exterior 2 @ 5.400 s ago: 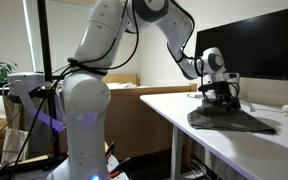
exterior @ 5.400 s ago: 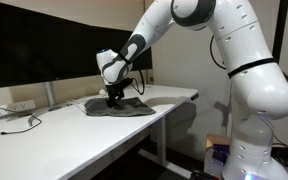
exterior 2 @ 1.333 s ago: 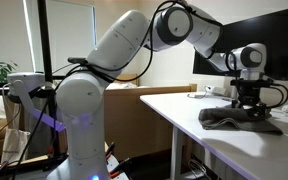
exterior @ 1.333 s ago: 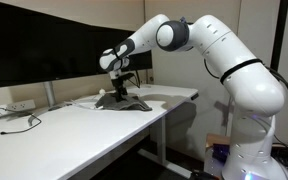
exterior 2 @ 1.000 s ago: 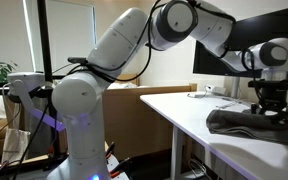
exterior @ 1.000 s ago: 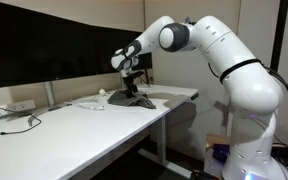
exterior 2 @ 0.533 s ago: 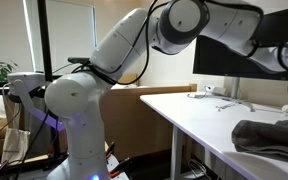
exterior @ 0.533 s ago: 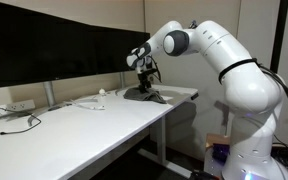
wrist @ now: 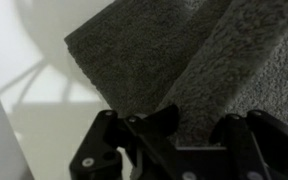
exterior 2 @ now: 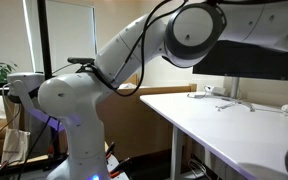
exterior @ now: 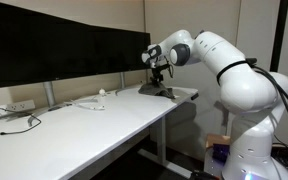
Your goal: Wipe the desk with the cloth
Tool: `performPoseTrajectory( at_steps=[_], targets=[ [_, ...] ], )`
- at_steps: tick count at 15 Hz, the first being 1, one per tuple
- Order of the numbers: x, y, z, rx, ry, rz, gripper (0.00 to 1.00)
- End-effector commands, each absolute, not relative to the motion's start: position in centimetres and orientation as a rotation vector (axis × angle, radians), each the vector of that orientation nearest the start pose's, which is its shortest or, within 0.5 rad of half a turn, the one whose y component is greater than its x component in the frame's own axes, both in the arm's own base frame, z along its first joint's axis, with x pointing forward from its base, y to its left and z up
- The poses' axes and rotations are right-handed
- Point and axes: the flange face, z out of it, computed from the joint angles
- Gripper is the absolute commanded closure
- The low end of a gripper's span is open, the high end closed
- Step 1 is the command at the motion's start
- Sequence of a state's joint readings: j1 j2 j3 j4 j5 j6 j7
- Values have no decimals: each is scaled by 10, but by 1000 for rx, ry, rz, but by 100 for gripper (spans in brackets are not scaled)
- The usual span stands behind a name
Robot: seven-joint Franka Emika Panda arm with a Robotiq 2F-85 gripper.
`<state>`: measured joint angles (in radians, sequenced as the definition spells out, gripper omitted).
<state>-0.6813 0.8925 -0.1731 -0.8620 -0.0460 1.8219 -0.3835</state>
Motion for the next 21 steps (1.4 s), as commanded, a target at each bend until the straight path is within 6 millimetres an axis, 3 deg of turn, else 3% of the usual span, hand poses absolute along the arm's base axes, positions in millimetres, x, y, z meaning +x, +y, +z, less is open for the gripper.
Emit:
performPoseTrajectory(
  at_steps=[1, 5, 10, 13, 16, 17, 19, 21],
  targets=[
    [525, -605, 386, -3274, 738, -25, 93],
    [476, -655, 373, -3260, 861, -27, 93],
    [401, -708, 343, -3214, 1003, 20, 93],
    [368, -726, 337, -3193, 1052, 35, 93],
    [354, -733, 335, -3192, 1040, 40, 93],
    [411, -699, 340, -3202, 1013, 46, 93],
    [428, -689, 339, -3218, 934, 27, 93],
    [468, -661, 338, -3236, 829, 23, 93]
  ],
)
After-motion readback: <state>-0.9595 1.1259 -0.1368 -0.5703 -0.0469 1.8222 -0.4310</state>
